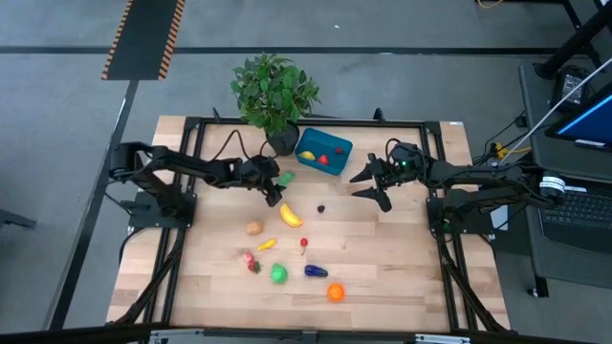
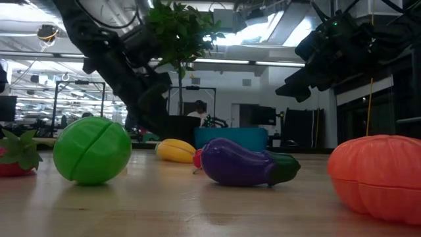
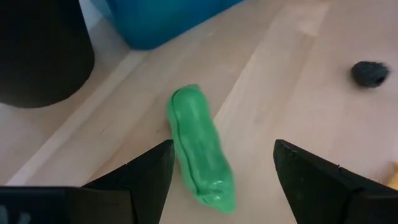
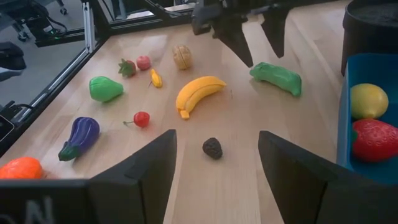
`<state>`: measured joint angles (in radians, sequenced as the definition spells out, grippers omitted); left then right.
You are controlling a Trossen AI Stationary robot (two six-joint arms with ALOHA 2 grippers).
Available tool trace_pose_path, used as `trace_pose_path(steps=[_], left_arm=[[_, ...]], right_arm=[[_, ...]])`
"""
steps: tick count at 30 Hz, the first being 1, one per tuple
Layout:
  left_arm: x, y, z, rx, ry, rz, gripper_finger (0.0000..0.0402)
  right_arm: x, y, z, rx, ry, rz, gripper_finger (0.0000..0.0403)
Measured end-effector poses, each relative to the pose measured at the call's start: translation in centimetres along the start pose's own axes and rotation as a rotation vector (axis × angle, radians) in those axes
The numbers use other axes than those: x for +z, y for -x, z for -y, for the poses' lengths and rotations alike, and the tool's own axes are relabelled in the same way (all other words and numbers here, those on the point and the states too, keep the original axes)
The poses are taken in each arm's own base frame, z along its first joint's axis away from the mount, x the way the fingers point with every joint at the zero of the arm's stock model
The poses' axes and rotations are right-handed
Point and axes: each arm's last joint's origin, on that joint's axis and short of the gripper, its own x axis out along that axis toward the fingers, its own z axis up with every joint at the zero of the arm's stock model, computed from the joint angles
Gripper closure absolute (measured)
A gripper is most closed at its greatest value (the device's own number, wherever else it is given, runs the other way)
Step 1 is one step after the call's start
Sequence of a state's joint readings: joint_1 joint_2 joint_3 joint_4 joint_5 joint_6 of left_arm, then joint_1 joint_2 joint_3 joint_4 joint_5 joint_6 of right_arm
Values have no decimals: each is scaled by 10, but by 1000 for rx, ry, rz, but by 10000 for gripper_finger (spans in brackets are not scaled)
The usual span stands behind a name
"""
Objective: Pick and placing Produce into tupperware
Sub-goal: Put the green peas into the blue container
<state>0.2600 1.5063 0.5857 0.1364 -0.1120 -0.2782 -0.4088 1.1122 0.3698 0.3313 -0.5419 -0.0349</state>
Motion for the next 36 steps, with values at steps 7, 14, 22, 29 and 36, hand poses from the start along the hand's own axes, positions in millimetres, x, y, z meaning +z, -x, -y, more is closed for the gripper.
trace_pose_path(steps=[7,14,22,29,36], left_arm=[[11,-18,-1,21,-30,-22,137],[16,-30,1,52,-53,-144,137],[14,-29,0,81,-55,-208,137],[14,-29,1,80,-14,-211,138],[13,-28,0,87,24,-225,175]], right_arm=[[0,0,0,0,0,0,175],[0,0,0,0,0,0,175],[0,0,0,0,0,0,175],[0,0,0,0,0,0,175],[0,0,0,0,0,0,175]])
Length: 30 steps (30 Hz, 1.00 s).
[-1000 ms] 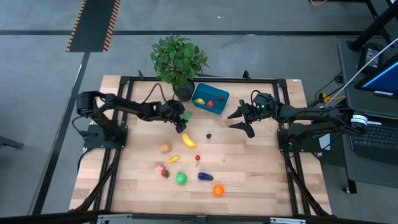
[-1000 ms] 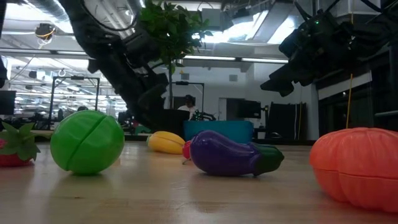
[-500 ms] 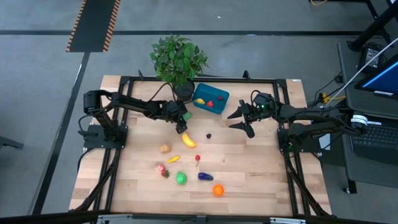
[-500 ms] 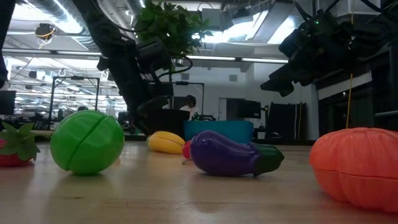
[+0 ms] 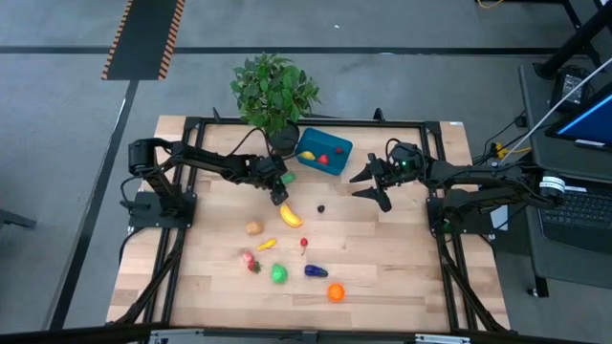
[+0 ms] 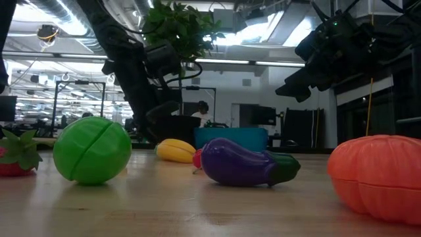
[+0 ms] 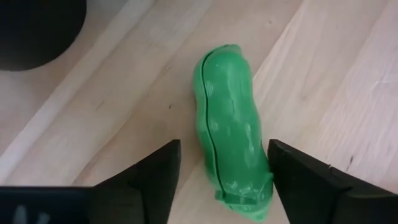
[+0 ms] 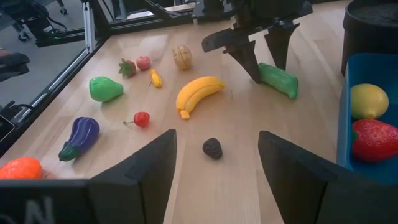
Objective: Pick and placing Produce into tupperware
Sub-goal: Put the green peas into the blue container
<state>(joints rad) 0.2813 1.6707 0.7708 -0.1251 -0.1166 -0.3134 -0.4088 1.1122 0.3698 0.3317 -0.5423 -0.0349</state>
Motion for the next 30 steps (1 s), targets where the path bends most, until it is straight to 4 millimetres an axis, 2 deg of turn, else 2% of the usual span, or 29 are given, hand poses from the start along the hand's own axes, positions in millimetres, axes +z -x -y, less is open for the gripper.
trace_pose_path(steps=[14,30], left_arm=[[-2,-9,2,2,12,-14,283],[-3,-3,2,-12,-16,-12,282]], right_arm=[[0,0,0,0,-4,0,175],[0,0,0,0,-4,0,175]])
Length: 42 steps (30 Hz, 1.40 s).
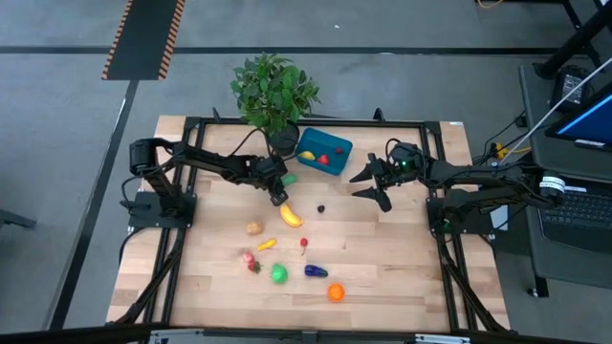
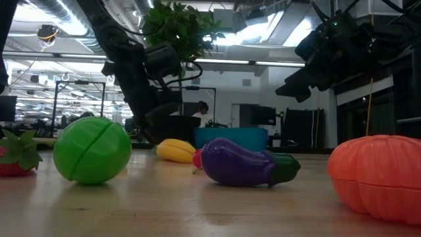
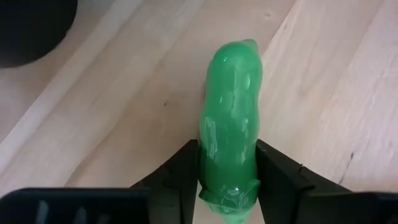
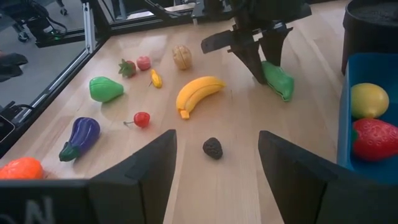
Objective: Pick and placing Produce into tupperware
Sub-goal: Put the green peas into the blue container
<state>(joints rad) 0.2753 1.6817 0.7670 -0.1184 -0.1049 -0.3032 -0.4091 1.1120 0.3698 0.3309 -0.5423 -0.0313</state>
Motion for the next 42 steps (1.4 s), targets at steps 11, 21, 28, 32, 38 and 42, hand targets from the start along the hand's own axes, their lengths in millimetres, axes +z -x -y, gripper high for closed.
trace_pose_path(steps=[11,21,28,32,38,42], left_arm=[[11,44,-1,-28,3,96,282],[7,118,3,-99,-10,211,282],[-1,159,16,-207,-42,337,282],[-8,171,24,-195,-72,385,280],[-20,167,39,-102,-135,478,283],[-32,156,42,-121,-137,524,282]], right_arm=[[-1,0,0,0,-1,-6,175],[-1,0,0,1,-2,-8,175],[-1,0,0,0,0,-5,175],[-1,0,0,0,-1,-5,175],[-1,0,0,0,-1,-5,175],[-1,0,0,1,-2,-5,175]])
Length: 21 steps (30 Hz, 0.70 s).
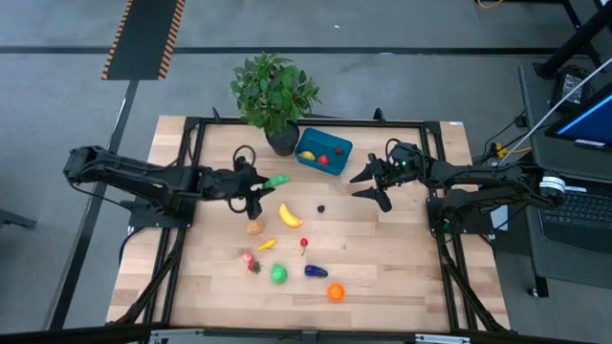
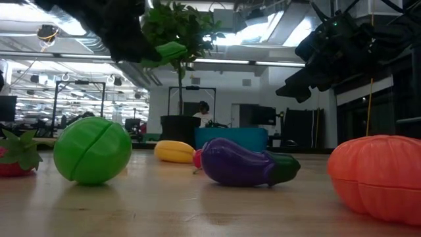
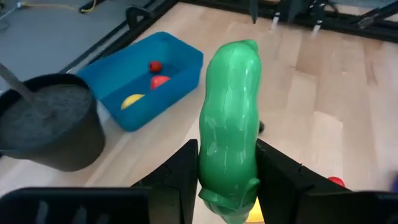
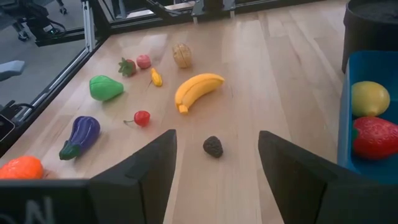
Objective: Pick and placing Produce into tupperware
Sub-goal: Put the green peas into the blue container
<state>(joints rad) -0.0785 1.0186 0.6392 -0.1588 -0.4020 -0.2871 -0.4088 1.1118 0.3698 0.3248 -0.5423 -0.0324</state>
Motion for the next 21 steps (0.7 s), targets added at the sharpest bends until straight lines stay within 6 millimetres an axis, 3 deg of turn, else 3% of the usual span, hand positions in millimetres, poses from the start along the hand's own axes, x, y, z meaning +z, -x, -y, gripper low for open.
trace_pose_path(steps=[11,21], left_arm=[[-39,-9,2,-103,71,214,283],[-67,-5,-6,-175,132,402,276]], right_arm=[[0,0,0,0,2,0,175],[0,0,0,0,3,0,175]])
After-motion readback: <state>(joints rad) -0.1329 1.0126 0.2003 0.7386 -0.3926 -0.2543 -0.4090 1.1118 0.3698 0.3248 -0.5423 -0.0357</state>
